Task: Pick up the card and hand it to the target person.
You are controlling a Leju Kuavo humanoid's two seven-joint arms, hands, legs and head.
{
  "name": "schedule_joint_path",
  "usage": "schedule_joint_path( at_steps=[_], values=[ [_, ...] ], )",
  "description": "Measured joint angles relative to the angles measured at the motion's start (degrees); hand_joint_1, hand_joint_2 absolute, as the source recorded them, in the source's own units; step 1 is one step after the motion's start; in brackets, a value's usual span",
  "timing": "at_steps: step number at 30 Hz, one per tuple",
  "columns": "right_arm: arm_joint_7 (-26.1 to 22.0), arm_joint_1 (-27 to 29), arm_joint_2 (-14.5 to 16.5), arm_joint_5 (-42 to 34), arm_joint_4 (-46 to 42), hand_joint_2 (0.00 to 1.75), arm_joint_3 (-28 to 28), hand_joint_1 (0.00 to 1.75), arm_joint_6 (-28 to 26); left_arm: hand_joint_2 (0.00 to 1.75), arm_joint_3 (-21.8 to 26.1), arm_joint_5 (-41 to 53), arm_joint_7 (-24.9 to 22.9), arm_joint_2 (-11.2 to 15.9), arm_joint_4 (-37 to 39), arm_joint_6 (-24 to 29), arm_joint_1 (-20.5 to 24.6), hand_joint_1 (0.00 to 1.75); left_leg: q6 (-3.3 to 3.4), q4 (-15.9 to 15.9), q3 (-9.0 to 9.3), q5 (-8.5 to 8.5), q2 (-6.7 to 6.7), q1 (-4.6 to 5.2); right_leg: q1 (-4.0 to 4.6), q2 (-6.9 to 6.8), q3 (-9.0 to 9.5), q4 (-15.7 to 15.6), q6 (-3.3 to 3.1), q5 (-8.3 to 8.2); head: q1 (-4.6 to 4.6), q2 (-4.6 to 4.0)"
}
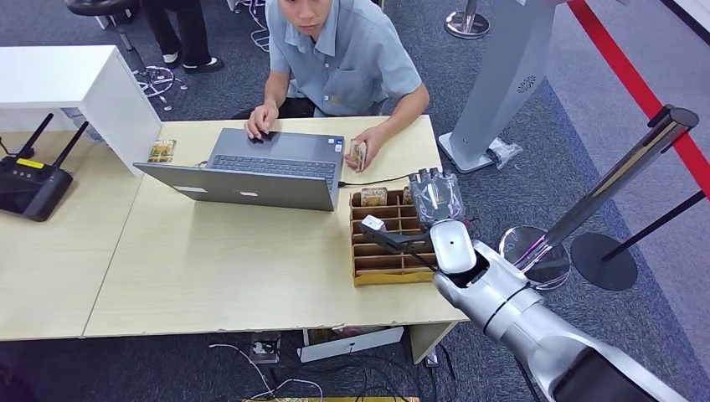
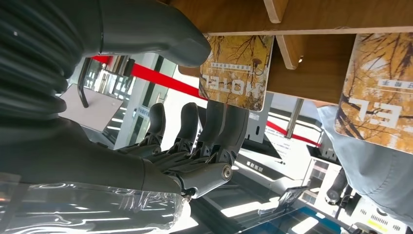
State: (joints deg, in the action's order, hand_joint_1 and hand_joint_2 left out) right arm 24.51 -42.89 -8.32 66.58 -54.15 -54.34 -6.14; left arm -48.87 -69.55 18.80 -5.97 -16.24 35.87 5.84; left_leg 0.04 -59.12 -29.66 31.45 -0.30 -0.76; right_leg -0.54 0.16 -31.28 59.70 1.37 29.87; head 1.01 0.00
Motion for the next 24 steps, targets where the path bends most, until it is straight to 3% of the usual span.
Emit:
schedule_joint_path(
  at_steps=[9, 24],
  values=[
    [0.0, -0.9, 0.2, 0.2, 0.8, 1.75, 0.0, 1.37, 0.0, 0.0, 0.0, 0.1, 0.0, 0.0, 0.0, 0.0, 0.0, 0.0, 0.0, 0.0, 0.0, 0.0, 0.0, 0.0, 0.0, 0.0, 0.0, 0.0, 0.0, 0.0, 0.01, 0.0],
    [-0.1, -1.6, 0.6, 0.2, 1.8, 1.75, 0.0, 1.47, -0.5, 0.0, 0.0, 0.3, 0.0, 0.0, 0.0, 0.0, 0.0, 0.0, 0.0, 0.0, 0.01, 0.0, 0.0, 0.0, 0.0, 0.0, 0.01, 0.0, 0.0, -0.01, 0.01, 0.0]
  ],
)
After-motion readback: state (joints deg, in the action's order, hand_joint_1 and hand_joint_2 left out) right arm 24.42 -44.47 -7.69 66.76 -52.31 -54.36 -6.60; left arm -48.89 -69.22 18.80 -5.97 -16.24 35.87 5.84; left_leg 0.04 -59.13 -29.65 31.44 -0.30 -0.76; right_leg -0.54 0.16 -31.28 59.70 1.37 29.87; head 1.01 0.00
